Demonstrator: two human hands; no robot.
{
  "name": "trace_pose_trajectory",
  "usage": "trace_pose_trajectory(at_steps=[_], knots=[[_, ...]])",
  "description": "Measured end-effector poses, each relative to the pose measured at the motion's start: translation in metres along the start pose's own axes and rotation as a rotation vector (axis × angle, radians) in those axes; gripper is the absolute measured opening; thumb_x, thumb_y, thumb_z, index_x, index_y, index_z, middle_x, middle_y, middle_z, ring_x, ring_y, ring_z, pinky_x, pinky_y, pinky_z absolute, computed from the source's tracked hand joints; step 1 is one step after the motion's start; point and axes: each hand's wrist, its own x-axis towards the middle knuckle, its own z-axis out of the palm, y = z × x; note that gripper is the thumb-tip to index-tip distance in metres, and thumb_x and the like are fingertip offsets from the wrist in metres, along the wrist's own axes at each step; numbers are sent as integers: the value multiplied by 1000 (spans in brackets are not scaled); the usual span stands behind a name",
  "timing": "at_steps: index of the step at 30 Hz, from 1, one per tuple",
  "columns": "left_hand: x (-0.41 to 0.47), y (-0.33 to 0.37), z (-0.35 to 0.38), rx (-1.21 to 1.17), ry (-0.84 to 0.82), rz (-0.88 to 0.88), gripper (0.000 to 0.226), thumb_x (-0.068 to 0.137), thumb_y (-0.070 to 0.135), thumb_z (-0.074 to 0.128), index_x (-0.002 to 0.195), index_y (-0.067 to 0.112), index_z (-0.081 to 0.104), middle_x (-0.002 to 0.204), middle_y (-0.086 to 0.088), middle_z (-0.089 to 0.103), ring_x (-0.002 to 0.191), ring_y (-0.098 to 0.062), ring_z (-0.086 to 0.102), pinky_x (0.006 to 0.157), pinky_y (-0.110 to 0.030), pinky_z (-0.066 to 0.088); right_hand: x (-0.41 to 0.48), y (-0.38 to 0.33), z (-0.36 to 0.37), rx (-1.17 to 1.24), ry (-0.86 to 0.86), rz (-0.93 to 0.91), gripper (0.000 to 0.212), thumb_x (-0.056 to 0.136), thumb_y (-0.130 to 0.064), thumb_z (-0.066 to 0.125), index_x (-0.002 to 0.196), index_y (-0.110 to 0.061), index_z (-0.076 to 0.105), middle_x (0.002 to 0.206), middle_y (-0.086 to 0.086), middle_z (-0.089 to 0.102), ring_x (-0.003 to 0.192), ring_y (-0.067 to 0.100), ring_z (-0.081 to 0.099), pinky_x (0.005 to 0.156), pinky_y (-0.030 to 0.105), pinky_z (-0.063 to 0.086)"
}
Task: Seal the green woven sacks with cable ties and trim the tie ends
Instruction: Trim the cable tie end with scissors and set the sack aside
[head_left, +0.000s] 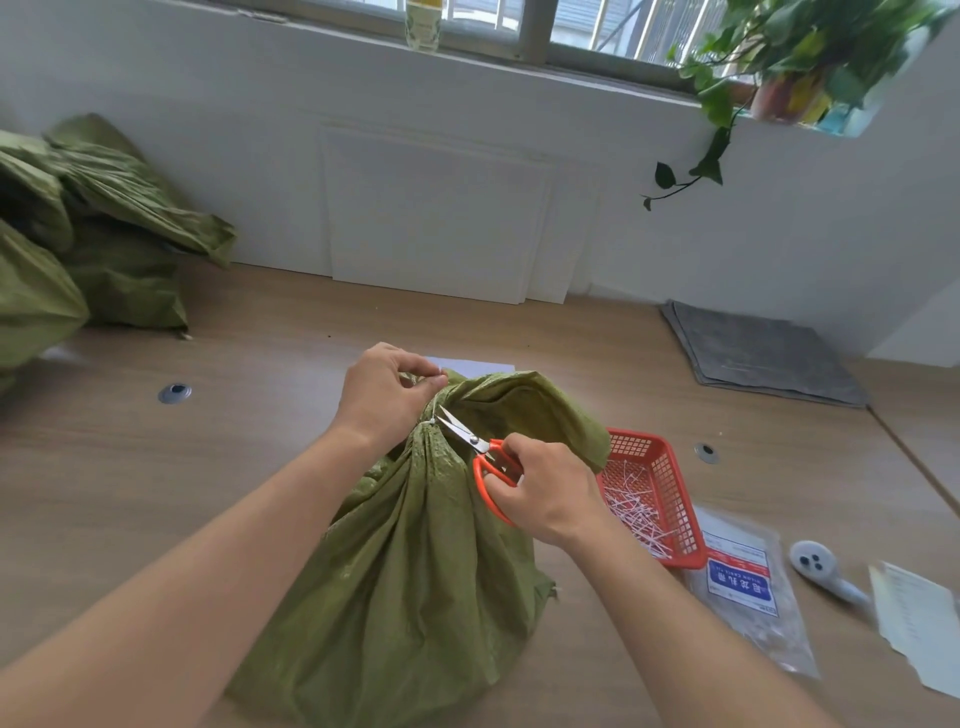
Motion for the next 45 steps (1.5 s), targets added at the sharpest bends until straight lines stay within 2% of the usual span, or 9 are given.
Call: trace_pose_trajectory(at_steps=[12,17,23,27,35,37,39,42,45], knots=[[-5,4,-5,21,-21,25,9,86,29,84,91,23,81,103,8,61,74,-9,58,79,-29,55,6,-15,-2,-78,-2,-39,30,92,-57,53,89,-28,60,79,-8,65,74,16,63,68,36,57],[-6,3,-6,18,-30,34,9,85,28,84,92,23,81,103,7,61,76,-9,58,79,-29,54,6,-20,-4,-94,-22,-38,27,93,-54,54,87,-28,61,77,-9,64,72,16,62,67,36,57],[-6,3,-7,14,-27,28,7,83,31,86,86,29,80,103,5,61,87,-21,63,87,-40,58,6,-25,-7,-78,-28,-38,25,94,-51,57,86,-28,64,75,-8,65,70,16,63,64,37,55],[-7,3,-9,14,-17,14,9,84,30,85,88,25,80,104,5,61,85,-16,61,87,-38,58,5,-25,-6,-66,-53,-24,25,94,-48,57,86,-26,66,73,-9,65,68,15,64,66,39,59],[-9,3,-9,1,-17,-10,7,84,28,85,86,24,79,104,4,62,84,-13,59,82,-30,53,4,-22,-2,-57,-84,-10,34,96,-38,64,67,-22,58,68,-3,61,62,18,61,57,35,50],[-11,4,-9,-11,-17,-7,7,85,27,85,86,24,79,103,4,61,81,-12,59,76,-23,49,4,-20,-1,-62,-58,3,38,94,-36,66,62,-21,54,66,-3,58,60,18,58,53,30,42],[-11,3,-7,-35,-10,-3,6,85,28,85,85,25,79,102,4,63,82,-16,64,77,-26,52,4,-19,0,-42,-48,28,38,93,-34,67,61,-20,54,64,-4,57,58,16,56,52,28,37],[-12,4,-7,-91,3,-3,6,86,26,84,86,24,79,101,3,67,81,-19,69,81,-35,59,4,-18,3,-10,-26,100,33,90,-35,67,65,-15,61,66,-1,63,62,20,64,55,33,49],[-13,7,-6,-117,-4,-3,8,87,24,83,83,27,76,96,0,70,77,-16,69,76,-32,58,3,-15,4,88,11,182,32,89,-34,67,67,-11,68,61,0,67,60,20,68,58,35,58]])
